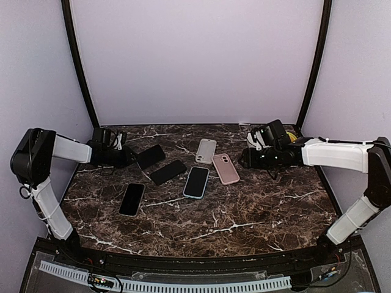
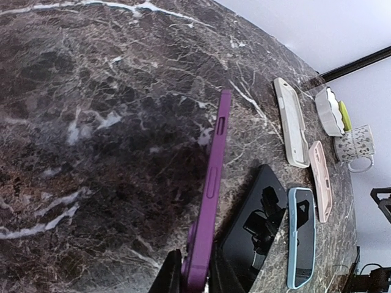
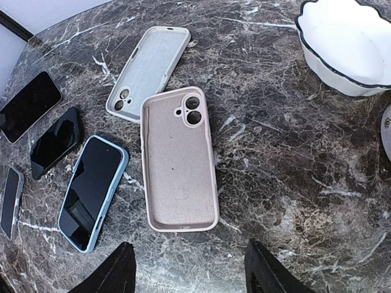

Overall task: Take the phone out of the phone case
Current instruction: Place the phone at the center of the board.

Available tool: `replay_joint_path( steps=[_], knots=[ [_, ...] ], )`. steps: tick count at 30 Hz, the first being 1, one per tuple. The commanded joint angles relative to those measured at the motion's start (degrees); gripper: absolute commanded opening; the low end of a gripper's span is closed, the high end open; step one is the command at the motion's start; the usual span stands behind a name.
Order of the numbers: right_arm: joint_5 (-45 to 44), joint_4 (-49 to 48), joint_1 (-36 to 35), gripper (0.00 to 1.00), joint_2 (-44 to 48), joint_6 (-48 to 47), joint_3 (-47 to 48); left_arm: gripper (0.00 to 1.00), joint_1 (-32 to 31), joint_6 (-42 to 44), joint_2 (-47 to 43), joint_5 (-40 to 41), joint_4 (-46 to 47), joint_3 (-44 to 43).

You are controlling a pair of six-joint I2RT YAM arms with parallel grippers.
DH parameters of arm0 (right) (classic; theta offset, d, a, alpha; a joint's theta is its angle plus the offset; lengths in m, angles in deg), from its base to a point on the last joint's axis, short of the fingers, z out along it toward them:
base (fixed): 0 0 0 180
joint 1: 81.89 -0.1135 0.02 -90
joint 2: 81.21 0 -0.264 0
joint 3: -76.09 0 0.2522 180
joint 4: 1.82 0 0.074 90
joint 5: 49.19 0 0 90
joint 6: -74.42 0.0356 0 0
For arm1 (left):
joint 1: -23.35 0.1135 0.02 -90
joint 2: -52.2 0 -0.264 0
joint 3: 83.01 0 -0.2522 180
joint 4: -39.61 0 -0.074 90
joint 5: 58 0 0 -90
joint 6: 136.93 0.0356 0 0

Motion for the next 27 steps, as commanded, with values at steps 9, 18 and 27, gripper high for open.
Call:
replay_joint_path(
  steps=[9,18,27],
  knots=[
    [-0.8,0.7,-1.5,0.62,0.8,2.3,-0.7,0.28,0.3,1.8,2.4,9.1,-4.3,3.3],
    [-1.2,2.1,-2.5,0.62,-0.6,1.8,1.1,0.41,0.3,3.0,-0.2,11.7,-6.1,3.9],
    [-7.3,7.0,-2.7,0.98,-3.4,-1.4,6.4,0.65,-3.8,8.9,-10.2,21.7,-18.5,3.9]
  ],
)
